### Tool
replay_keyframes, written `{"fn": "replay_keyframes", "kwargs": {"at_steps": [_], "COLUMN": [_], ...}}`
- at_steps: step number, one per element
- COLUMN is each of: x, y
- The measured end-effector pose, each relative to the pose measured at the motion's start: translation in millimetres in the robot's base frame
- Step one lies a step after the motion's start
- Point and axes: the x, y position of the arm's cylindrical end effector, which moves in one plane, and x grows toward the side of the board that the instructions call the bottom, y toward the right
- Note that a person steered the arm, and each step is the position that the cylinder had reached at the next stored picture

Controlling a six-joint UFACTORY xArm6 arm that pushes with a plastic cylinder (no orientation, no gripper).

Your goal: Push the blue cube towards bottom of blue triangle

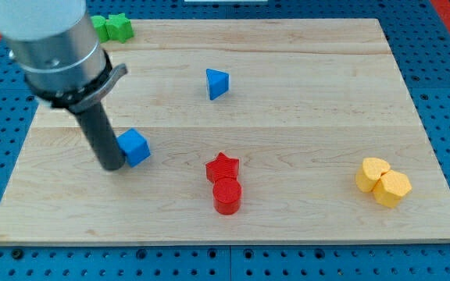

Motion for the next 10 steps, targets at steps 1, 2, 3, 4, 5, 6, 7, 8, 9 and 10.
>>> {"fn": "replay_keyframes", "kwargs": {"at_steps": [1,2,3,4,5,6,7,8,9,10], "x": [-31.6,-54.0,-78.9,-85.7,-105.5,-119.4,-114.4,-107.5,-104.5,-104.5], "y": [21.9,40.9,63.2,67.8,66.6,66.9,74.6,67.8,69.3,81.3]}}
